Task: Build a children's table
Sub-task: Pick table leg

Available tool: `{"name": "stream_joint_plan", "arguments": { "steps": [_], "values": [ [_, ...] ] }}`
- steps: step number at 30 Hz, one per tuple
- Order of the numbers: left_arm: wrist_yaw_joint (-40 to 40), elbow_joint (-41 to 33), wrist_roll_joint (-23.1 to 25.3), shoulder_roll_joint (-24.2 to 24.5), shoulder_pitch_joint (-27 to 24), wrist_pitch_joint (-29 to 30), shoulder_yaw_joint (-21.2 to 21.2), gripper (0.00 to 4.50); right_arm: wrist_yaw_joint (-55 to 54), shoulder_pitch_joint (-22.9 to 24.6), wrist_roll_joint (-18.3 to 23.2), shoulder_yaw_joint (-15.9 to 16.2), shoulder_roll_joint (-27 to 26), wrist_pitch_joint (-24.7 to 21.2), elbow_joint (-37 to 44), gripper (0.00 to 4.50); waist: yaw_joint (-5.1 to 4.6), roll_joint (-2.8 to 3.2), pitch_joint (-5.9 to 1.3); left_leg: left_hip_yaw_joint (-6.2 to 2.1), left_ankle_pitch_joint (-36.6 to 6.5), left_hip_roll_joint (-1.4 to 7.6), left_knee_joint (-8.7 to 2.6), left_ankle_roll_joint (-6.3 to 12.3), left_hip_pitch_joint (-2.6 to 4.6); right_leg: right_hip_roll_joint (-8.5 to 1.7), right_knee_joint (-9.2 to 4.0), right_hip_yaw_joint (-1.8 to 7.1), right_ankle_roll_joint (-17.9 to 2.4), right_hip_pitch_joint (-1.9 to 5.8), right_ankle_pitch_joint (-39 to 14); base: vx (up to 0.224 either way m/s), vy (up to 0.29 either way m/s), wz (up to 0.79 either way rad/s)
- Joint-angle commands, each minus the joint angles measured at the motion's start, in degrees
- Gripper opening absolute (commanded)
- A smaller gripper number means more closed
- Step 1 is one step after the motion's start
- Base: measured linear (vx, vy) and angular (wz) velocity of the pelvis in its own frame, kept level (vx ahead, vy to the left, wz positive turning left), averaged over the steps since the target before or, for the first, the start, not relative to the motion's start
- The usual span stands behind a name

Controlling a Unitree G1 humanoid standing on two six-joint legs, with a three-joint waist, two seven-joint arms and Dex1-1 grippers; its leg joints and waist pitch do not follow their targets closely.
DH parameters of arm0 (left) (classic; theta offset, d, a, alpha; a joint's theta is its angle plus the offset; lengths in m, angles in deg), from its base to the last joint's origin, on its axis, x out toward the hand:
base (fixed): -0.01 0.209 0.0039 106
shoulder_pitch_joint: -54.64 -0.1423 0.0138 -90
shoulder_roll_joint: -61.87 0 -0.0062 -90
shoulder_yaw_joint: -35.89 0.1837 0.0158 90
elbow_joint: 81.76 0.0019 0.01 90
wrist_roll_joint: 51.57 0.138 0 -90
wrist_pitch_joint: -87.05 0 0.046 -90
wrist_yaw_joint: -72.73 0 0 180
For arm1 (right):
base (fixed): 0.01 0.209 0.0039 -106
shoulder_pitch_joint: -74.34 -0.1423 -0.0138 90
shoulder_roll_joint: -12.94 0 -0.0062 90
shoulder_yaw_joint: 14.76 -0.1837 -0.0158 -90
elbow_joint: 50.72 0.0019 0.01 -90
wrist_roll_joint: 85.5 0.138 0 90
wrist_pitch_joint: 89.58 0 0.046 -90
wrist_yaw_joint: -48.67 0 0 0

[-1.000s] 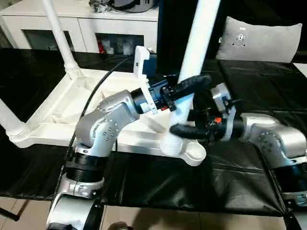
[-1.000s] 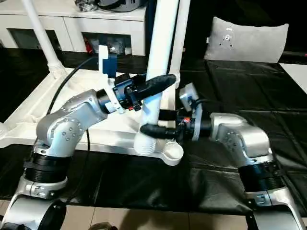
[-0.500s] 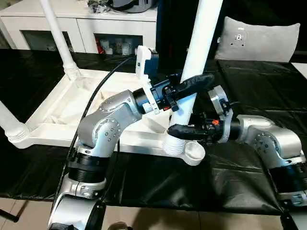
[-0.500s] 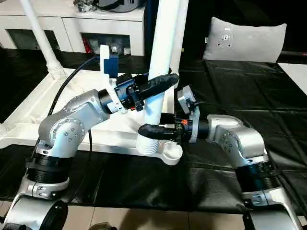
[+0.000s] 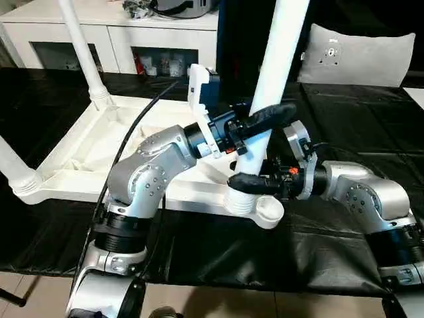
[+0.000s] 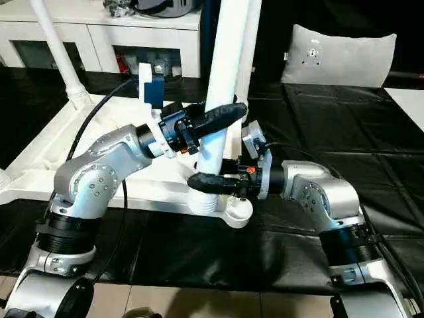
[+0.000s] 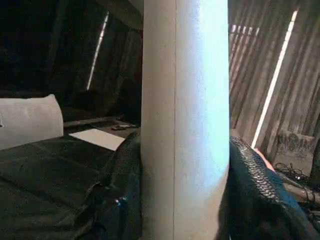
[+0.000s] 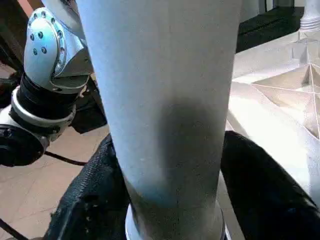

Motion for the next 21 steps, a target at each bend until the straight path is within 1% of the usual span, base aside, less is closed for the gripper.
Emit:
{"name": "stream_joint_plan", "arguments": {
  "steps": [1,2,3,6,7,8,9,13,18,20,21],
  "values": [
    [0.7,-0.5,0.1,-0.1,0.3,-0.8,0.2,1.78,0.1,-0.6,-0.5,0.1,0.2,0.3,0.1,2.96,-0.01,-1.13,-4.32,-0.51,-5.7,2.18,-3.35,3.16,0.21,-4.35,-4.22,2.47,-8.1,3.76,-17.1,0.0,0.0,0.0],
    [0.7,-0.5,0.1,-0.1,0.3,-0.8,0.2,1.78,0.3,-0.5,-0.3,0.0,0.2,0.1,0.2,2.96,-0.01,-1.13,-4.32,-0.51,-5.7,2.18,-3.35,3.16,0.21,-4.35,-4.22,2.47,-8.1,3.76,-17.1,0.0,0.0,0.0],
    [0.7,-0.5,0.1,-0.1,0.3,-0.8,0.2,1.78,0.5,-0.5,-0.1,-0.1,0.2,-0.1,0.3,2.78,0.0,-1.14,-4.34,-0.49,-5.7,2.13,-3.3,3.2,0.22,-4.34,-4.23,2.48,-8.1,3.74,-17.2,0.0,0.0,0.0],
    [0.9,-0.6,0.0,0.0,0.2,-0.8,0.4,1.78,0.8,-0.6,0.4,-0.6,0.0,-0.3,-0.1,2.67,0.05,-1.0,-4.27,-0.52,-6.1,2.14,-3.34,3.08,0.24,-4.34,-4.32,2.46,-7.9,3.7,-18.1,0.0,0.0,0.0],
    [0.9,-0.7,0.0,0.0,0.3,-0.7,0.4,1.78,0.9,-0.7,0.5,-0.7,0.0,-0.4,-0.1,2.56,0.03,-1.01,-4.29,-0.52,-6.5,2.14,-3.32,3.0,0.28,-4.34,-4.39,2.43,-7.7,3.69,-18.6,0.0,0.0,0.0],
    [0.9,-0.6,0.0,0.0,0.3,-0.7,0.4,1.78,1.0,-0.7,0.6,-0.7,-0.1,-0.4,-0.2,2.35,0.03,-0.96,-4.28,-0.53,-6.5,2.17,-3.34,2.94,0.31,-4.31,-4.42,2.44,-7.7,3.64,-18.7,0.0,0.0,0.0],
    [0.9,-0.6,-0.1,0.0,0.3,-0.7,0.4,1.78,1.0,-0.7,0.7,-0.7,-0.1,-0.4,-0.2,2.35,0.02,-0.98,-4.29,-0.54,-6.5,2.17,-3.33,2.94,0.29,-4.33,-4.41,2.44,-7.7,3.66,-18.6,0.0,0.0,0.0],
    [1.0,-0.4,-0.2,0.1,0.5,-0.7,0.3,1.78,1.1,-0.7,0.8,-0.7,-0.2,-0.5,-0.1,2.01,0.02,-0.96,-4.3,-0.55,-6.6,2.15,-3.33,2.82,0.3,-4.34,-4.4,2.44,-7.8,3.66,-18.6,0.0,0.0,0.0],
    [0.7,0.0,-0.2,0.1,0.7,-0.5,0.1,1.78,0.6,-0.7,0.6,-0.9,-0.3,-0.6,-0.6,1.95,0.02,-1.02,-4.3,-0.57,-6.6,2.13,-3.33,2.8,0.27,-4.29,-4.33,2.43,-7.7,3.68,-18.3,0.0,0.0,0.0],
    [0.0,0.2,0.2,0.1,0.8,-0.4,0.1,1.78,0.3,-0.7,0.5,-1.0,-0.4,-0.6,-0.7,1.94,0.05,-0.99,-4.3,-0.56,-6.5,2.12,-3.32,2.84,0.22,-4.35,-4.34,2.44,-7.7,3.71,-18.3,0.0,0.0,0.0],
    [-0.8,0.5,1.2,0.3,0.9,-0.5,0.4,1.78,-0.5,-0.7,0.8,-1.5,-0.8,-0.9,-0.7,1.94,0.05,-0.98,-4.29,-0.58,-6.5,2.14,-3.34,2.84,0.25,-4.32,-4.34,2.43,-7.6,3.67,-18.5,0.0,0.0,0.0]
  ]
}}
